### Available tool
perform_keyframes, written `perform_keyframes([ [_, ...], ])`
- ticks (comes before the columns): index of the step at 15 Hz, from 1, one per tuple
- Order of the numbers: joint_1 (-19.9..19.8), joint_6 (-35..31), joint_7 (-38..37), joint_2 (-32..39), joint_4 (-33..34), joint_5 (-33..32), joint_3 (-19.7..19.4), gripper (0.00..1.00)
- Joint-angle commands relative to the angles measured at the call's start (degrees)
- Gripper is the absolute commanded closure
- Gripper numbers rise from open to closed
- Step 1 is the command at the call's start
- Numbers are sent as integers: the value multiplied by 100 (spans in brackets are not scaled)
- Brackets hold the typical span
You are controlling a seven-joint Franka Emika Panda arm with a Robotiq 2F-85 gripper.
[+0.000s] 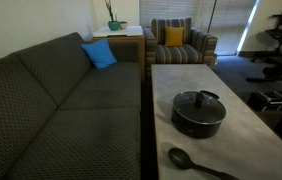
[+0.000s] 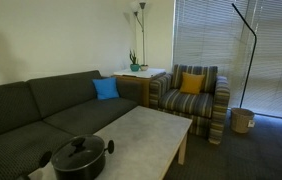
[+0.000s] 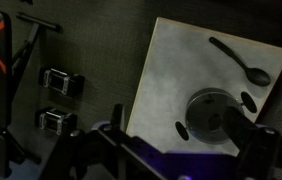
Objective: Put the lid on the table
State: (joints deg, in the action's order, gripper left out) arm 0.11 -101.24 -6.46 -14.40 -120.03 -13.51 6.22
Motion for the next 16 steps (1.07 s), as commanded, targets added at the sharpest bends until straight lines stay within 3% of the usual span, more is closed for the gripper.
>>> perform_keyframes([
  [1, 74, -133, 551, 916, 706, 124, -191, 0],
  [5, 127, 38, 1560, 1913, 1446, 779, -248, 0],
  [6, 108, -146, 1132, 1355, 946, 565, -241, 0],
  [12, 143, -90, 1003, 1581, 1133, 523, -219, 0],
  [16, 216, -751, -6, 2351, 1613, 1446, -195, 0],
])
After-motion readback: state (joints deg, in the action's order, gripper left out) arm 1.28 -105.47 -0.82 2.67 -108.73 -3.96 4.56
